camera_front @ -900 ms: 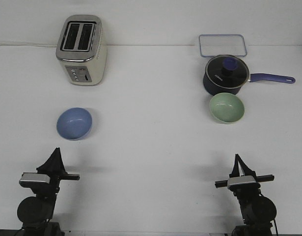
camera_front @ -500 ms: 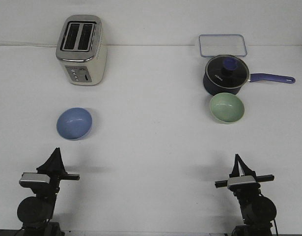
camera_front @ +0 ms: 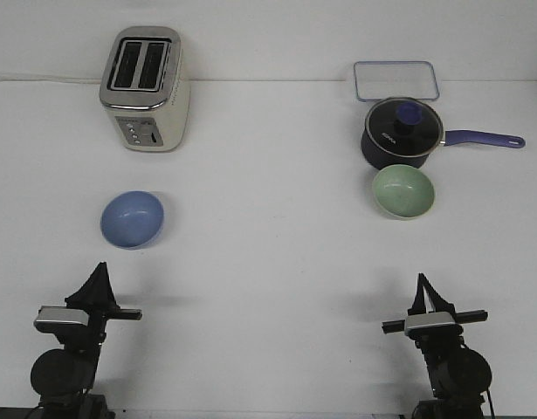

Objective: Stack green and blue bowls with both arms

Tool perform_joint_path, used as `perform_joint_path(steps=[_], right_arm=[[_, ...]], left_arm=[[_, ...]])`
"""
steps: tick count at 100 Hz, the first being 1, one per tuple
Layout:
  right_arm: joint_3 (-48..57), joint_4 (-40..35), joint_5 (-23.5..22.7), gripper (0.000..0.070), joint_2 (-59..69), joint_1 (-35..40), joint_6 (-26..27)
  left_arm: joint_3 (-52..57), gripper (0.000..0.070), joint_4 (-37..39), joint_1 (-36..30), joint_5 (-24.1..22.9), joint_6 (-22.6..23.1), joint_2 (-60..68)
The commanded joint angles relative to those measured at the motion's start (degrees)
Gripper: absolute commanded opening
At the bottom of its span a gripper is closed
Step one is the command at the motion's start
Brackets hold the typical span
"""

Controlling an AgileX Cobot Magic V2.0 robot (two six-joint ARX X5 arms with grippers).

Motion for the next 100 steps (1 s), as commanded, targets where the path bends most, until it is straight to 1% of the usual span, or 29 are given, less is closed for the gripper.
perform_joint_path(steps=[1,8,15,20,29,37,47,50,60,66,69,71,74,80,81,83,85,100], right_arm=[[-0.1,1.0,-0.1,0.0001,0.0,0.1,1.9],[-0.1,1.0,-0.1,0.0001,0.0,0.1,6.0],[-0.1,1.0,0.0,0.0001,0.0,0.1,12.2],[-0.1,1.0,0.1,0.0000,0.0,0.1,17.5],[0.0,0.9,0.6,0.0000,0.0,0.0,28.6],[1.2,-1.7,0.4,0.0000,0.0,0.0,34.1],[4.7,-7.0,0.4,0.0000,0.4,0.0,38.1],[6.0,-8.0,0.6,0.0000,0.9,0.0,38.3],[11.5,-11.5,3.1,0.0000,3.3,0.0,38.4],[15.5,-13.4,3.4,0.0007,6.1,0.0,38.2],[17.5,-14.6,3.4,0.0040,7.8,0.0,38.1],[18.9,-15.4,3.2,0.0085,9.1,0.0,37.9],[20.9,-16.5,3.2,0.0178,11.2,0.0,37.6],[24.9,-18.6,3.2,0.0411,15.9,0.0,37.6],[25.6,-19.0,3.2,0.0444,16.8,0.0,37.6],[26.8,-19.7,3.2,0.0486,18.5,0.0,37.6],[28.1,-20.3,3.2,0.0500,20.1,0.0,37.6],[37.5,-23.9,3.0,0.0499,33.5,0.0,37.2]], left_arm=[[-1.1,0.0014,0.7,0.0,0.0,-0.1,-0.1],[-1.1,0.0014,0.7,0.0,0.1,-0.1,-0.1],[-1.1,0.0014,0.7,0.0,0.1,-0.1,-0.1],[-1.1,0.0014,0.7,0.0,0.1,-0.1,-0.1],[-1.1,0.0014,0.7,0.0,0.0,-0.1,-0.1],[-1.1,0.0014,0.7,0.0,0.1,-0.1,-0.1],[-1.1,0.0014,0.7,0.0,0.0,-0.1,-0.1],[-1.1,0.0014,0.7,0.0,0.1,-0.1,-0.1],[-1.1,0.0014,0.7,0.0,0.1,-0.1,-0.1],[-1.1,0.0014,0.7,0.0,0.0,-0.1,-0.1],[-1.1,0.0014,0.7,0.0,0.1,-0.1,-0.1],[-1.1,0.0014,0.7,0.0,0.1,-0.1,-0.1],[-1.1,0.0014,0.7,0.0,0.1,-0.1,-0.1],[-1.1,0.0014,0.7,0.0,0.1,-0.1,-0.1],[-1.1,0.0014,0.7,0.0,0.1,-0.1,-0.1],[-1.1,0.0014,0.7,0.0,0.1,-0.1,-0.1],[-1.1,0.0014,0.7,0.0,0.0,-0.1,-0.1],[-1.1,0.0014,0.7,0.0,0.1,-0.1,-0.1]])
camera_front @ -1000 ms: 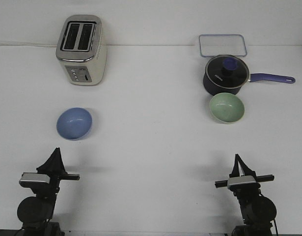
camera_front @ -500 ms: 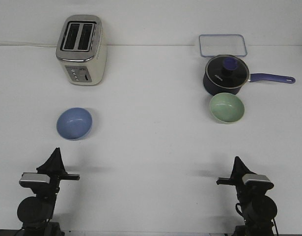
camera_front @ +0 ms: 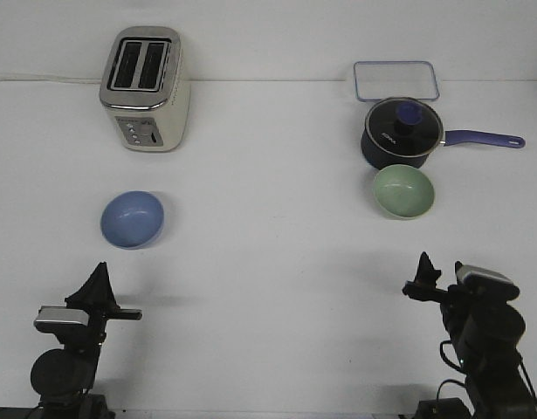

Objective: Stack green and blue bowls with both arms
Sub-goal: 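Reach the right gripper forward to the rim of the pale green bowl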

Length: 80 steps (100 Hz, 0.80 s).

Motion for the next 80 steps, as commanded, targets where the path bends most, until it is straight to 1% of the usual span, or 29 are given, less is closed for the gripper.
perform_joint_path(steps=[1,15,28,47,53,60,69,80], right_arm=[[4.2,-0.5,-0.1,0.0499,5.9,0.0,0.1],[13.6,-2.9,0.2,0.0493,19.5,-0.5,-2.0],[21.9,-4.4,-0.1,0.0492,32.3,-2.7,-4.6],[31.5,-5.2,-4.5,0.0492,48.9,-7.7,-7.0],[33.8,-5.2,-5.6,0.0492,53.4,-9.3,-7.1],[36.0,-5.2,-7.3,0.0491,58.1,-10.8,-7.3],[38.1,-5.2,-8.0,0.0491,63.2,-12.2,-7.3],[40.0,-4.9,-9.9,0.0491,68.1,-13.1,-7.5]], left_arm=[[-1.1,0.0014,0.7,0.0,0.0,-0.1,-0.1],[-1.1,0.0014,0.7,0.0,0.0,-0.1,-0.1],[-1.1,0.0014,0.7,0.0,0.1,-0.1,-0.1],[-1.1,0.0014,0.7,0.0,0.0,-0.1,-0.1],[-1.1,0.0014,0.7,0.0,0.0,-0.1,-0.1],[-1.1,0.0014,0.7,0.0,0.1,-0.1,-0.1],[-1.1,0.0014,0.7,0.0,0.1,-0.1,-0.1],[-1.1,0.0014,0.7,0.0,0.1,-0.1,-0.1]])
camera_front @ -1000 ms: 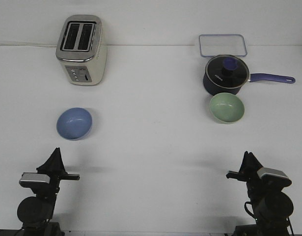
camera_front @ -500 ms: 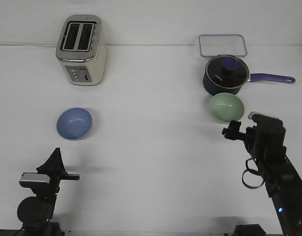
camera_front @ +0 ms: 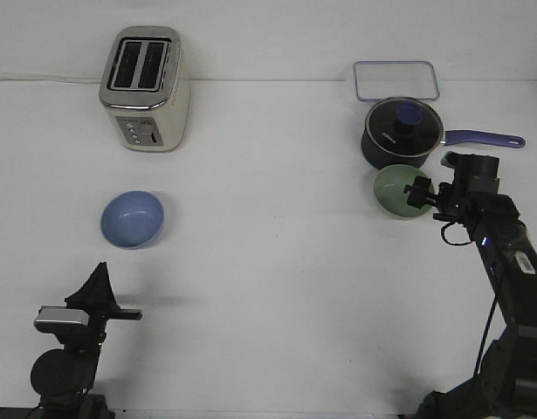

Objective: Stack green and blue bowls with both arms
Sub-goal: 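Reach the right gripper forward to the rim of the pale green bowl, then grasp the pale green bowl rim with the right gripper and lift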

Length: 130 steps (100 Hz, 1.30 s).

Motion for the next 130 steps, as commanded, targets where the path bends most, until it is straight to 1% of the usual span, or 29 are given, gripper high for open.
perform_joint_path(steps=[1,16,21,23,26,34,40,41,61,75,88,106,121,130], right_arm=[[2.2,0.5,-1.2,0.0491,3.1,-0.2,-0.9],[4.5,0.7,-1.5,0.0489,8.3,-0.4,-2.0],[4.9,1.0,-1.5,0.0461,9.4,-0.4,-2.0],[4.9,1.3,-1.5,0.0433,9.6,-0.4,-2.0],[4.9,1.7,-1.5,0.0373,10.1,-0.4,-2.0],[4.9,1.9,-1.5,0.0152,10.5,-0.4,-2.3],[4.9,2.1,-1.4,0.0010,10.5,-0.4,-3.0],[4.9,2.1,-1.4,0.0000,10.5,-0.4,-3.0],[4.9,0.9,-1.4,0.0000,9.6,-0.9,-3.1],[4.9,-1.3,-1.8,0.0000,5.9,-0.9,-4.5],[4.9,-3.1,-5.2,0.0000,-0.1,-0.9,-4.8],[4.9,-6.4,-12.3,0.0000,-9.5,-0.4,-4.5],[4.7,-11.7,-13.1,0.0000,-15.2,3.7,-4.6],[3.5,-13.0,-13.4,0.0000,-17.7,7.9,-4.6]], left_arm=[[-1.1,0.0014,0.7,0.0,0.1,-0.1,-0.1],[-1.1,0.0014,0.7,0.0,0.1,-0.1,-0.1],[-1.1,0.0014,0.7,0.0,0.1,-0.1,-0.1],[-1.1,0.0014,0.7,0.0,0.0,-0.1,-0.1],[-1.1,0.0014,0.7,0.0,0.1,-0.1,-0.1],[-1.1,0.0014,0.7,0.0,0.1,-0.1,-0.1],[-1.1,0.0014,0.7,0.0,0.1,-0.1,-0.1],[-1.1,0.0014,0.7,0.0,0.1,-0.1,-0.1],[-1.1,0.0014,0.7,0.0,0.1,-0.1,-0.1],[-1.1,0.0014,0.7,0.0,0.0,-0.1,-0.1],[-1.1,0.0014,0.7,0.0,0.1,-0.1,-0.1],[-1.1,0.0014,0.7,0.0,0.1,-0.1,-0.1],[-1.1,0.0014,0.7,0.0,0.0,-0.1,-0.1],[-1.1,0.0014,0.7,0.0,0.0,-0.1,-0.1]])
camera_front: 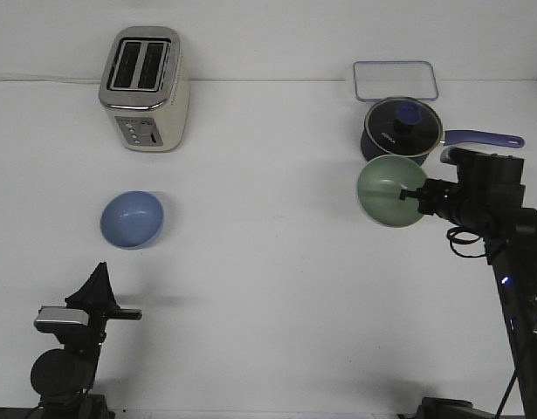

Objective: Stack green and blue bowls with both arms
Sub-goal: 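Grasp the pale green bowl rim with the right gripper and lift, then carry the green bowl toward the table center and lower it down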

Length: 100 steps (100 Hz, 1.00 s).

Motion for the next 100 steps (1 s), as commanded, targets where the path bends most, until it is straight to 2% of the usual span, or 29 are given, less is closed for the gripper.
perform_joint_path(steps=[1,11,30,50,79,100], right_arm=[[-0.3,-0.2,-0.4,0.0000,-1.1,3.0,-0.3],[-2.9,-0.2,0.2,0.0000,-3.5,9.3,-0.3],[-7.4,0.6,5.1,0.0000,-4.3,22.7,1.7],[-13.7,7.1,7.7,0.0000,-4.2,33.6,5.3],[-23.9,14.9,7.3,0.0000,-3.8,39.7,9.9],[-25.2,15.7,7.1,0.0000,-1.6,41.9,10.0]], left_arm=[[-1.1,0.0014,0.7,0.0,0.1,0.0,-0.1],[-1.1,0.0014,0.7,0.0,0.1,0.0,-0.1],[-1.1,0.0014,0.7,0.0,0.0,0.0,-0.1],[-1.1,0.0014,0.7,0.0,0.1,0.0,-0.1],[-1.1,0.0014,0.7,0.0,0.1,0.0,-0.1],[-1.1,0.0014,0.8,0.0,0.1,-0.1,-0.1]])
